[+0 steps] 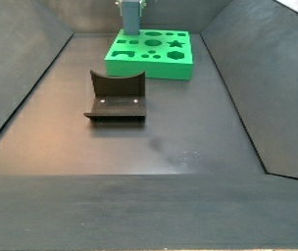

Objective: Pick up the rectangle object. Move up. Move to above the board. Insert the rectangle object.
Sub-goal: Insert the rectangle object.

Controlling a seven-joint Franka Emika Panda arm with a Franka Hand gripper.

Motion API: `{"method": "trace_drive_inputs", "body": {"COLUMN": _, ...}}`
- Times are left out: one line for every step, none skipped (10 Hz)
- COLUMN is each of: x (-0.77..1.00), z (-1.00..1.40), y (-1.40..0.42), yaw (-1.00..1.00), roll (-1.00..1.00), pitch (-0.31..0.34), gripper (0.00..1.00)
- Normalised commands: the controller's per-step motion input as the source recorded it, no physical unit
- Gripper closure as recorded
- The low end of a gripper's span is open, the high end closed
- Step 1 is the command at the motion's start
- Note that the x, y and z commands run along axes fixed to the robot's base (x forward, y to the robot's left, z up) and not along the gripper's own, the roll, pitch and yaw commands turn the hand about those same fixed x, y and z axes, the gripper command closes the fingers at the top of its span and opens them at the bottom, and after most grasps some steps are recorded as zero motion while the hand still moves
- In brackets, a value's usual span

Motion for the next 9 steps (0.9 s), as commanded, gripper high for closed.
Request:
{"method": "trace_drive_inputs", "body": {"x": -0.15, "z": -0.21, "y": 0.26, "yaw": 0.0, "roll": 0.13, "pitch": 0.0, "gripper": 1.0}}
{"method": "trace_drive_inputs", "body": {"x": -0.07, "z": -0.22, "y": 0.27, "yaw": 0.0, "roll": 0.17, "pitch": 0.001, "gripper": 1.0}}
{"method": "trace_drive_inputs", "body": {"x": -0.14, "z": -0.47, "y": 0.05, "yaw": 0.0, "roll": 0.11, "pitch": -0.014, "gripper": 1.0}}
{"method": "trace_drive_inputs", "body": {"x": -0.1, "z": -0.94, "y": 0.0, "yaw": 0.0, "roll": 0.19, "pitch": -0.074, "gripper": 1.0}}
{"method": "trace_drive_inputs", "body": {"x": -0.02, "z": -1.0, "y": 0.0, "yaw": 0.0, "roll": 0.17, "pitch": -0.049, "gripper": 1.0}}
{"method": "trace_drive_inputs", "body": {"x": 0.0, "z": -1.0, "y": 0.0, "yaw": 0.0, "roll": 0.13, "pitch": -0.036, "gripper": 1.0}}
{"method": "trace_drive_inputs", "body": {"x": 0.0, "z": -1.0, "y": -0.08, "yaw": 0.0, "roll": 0.06, "pitch": -0.064, "gripper": 1.0}}
{"method": "trace_drive_inputs", "body": {"x": 0.05, "z": 0.01, "y": 0.0, "yaw": 0.0, "roll": -0.01, "pitch": 0.0, "gripper": 1.0}}
{"method": "trace_drive_inputs", "body": {"x": 0.0, "z": 0.0, "y": 0.0, "yaw": 0.0, "roll": 0.0, "pitch": 0.0, "gripper": 1.0}}
